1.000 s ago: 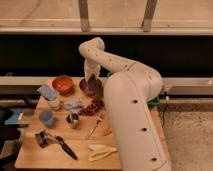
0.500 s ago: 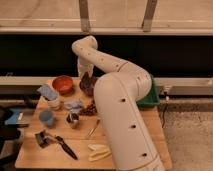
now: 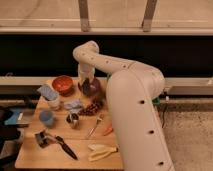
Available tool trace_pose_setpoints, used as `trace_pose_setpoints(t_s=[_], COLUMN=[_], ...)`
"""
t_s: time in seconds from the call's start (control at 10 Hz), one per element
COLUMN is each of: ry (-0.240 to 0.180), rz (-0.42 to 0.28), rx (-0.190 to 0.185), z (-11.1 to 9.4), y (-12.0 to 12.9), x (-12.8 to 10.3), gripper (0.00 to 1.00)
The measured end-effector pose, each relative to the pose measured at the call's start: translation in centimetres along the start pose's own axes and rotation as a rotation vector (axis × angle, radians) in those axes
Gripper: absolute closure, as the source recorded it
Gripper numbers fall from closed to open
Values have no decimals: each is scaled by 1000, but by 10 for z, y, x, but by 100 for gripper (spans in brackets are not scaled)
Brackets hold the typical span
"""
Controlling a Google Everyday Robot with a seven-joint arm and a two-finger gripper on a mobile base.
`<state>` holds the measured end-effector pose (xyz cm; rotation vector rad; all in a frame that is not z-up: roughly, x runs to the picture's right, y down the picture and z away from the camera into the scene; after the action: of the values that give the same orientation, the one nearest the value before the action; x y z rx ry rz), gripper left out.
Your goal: Wipe purple bowl with eraser
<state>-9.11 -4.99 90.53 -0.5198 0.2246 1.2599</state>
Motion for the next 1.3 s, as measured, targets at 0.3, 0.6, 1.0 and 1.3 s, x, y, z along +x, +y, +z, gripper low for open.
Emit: trace_pose_setpoints(t_s=[0.3, 0.6, 1.0, 1.3], ry=[2, -14, -33, -46], rz=[50, 46, -34, -70], rx=[35, 47, 34, 10], z=[-2, -2, 1, -5], y=[-32, -30, 15, 29], x=[0, -33, -69, -47], gripper=[88, 88, 88, 88])
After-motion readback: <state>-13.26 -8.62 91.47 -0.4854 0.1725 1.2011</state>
